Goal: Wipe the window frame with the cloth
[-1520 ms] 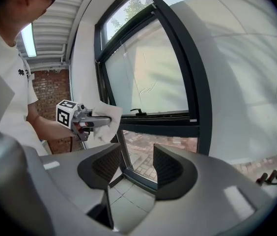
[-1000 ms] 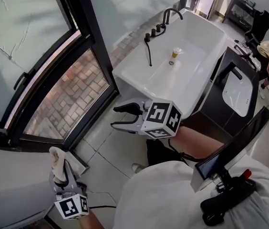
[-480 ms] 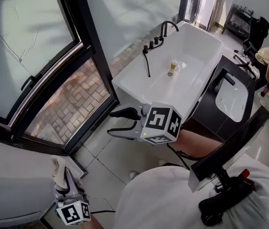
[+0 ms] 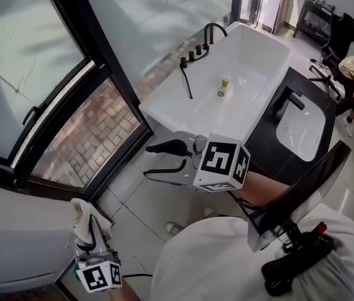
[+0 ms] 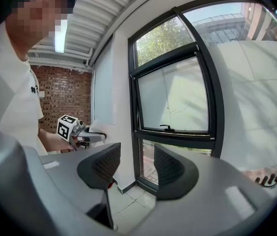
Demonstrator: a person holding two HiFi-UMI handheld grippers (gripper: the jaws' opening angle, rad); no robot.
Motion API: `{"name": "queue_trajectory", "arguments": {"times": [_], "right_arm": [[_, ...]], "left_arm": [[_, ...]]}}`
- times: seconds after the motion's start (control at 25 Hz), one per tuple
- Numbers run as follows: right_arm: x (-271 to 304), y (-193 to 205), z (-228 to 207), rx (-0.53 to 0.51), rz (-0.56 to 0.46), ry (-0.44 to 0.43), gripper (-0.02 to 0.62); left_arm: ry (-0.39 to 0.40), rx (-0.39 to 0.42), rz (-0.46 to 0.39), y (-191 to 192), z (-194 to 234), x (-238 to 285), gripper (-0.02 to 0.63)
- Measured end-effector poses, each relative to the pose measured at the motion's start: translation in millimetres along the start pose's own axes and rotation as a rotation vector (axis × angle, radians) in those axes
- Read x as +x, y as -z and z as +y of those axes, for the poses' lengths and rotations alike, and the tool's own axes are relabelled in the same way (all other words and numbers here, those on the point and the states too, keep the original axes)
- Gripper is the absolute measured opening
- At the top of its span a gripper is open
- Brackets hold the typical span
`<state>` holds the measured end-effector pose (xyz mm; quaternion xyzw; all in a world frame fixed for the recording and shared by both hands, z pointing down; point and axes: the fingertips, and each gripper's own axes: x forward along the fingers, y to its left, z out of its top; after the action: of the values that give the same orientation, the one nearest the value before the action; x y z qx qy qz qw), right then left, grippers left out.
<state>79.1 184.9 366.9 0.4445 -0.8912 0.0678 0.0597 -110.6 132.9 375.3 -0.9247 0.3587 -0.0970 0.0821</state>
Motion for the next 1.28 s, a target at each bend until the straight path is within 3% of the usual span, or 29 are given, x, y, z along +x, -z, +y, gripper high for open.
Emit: {"name": "queue_trajectory", "arguments": {"times": [0.56,0.76,1.28], "right_arm": [[-77.5,21.8,12.2,0.011,-0.001,-0.052,0.206],[-74.9,30.7,-9.1,0.016,0.001,-0.045,0.206],[-81.8,42.0,-10.2,0.015,0.024,-0.04,0.206]], "left_arm": [[0.006,-0.017,0.056,-0.1,-87.8,-14.1,0.103],[0.013,-0.009,0.042,-1.4,-97.5,6.6,0.103],[0.072,0.009,0.049,5.1,-117.5,10.2,0.103]]}}
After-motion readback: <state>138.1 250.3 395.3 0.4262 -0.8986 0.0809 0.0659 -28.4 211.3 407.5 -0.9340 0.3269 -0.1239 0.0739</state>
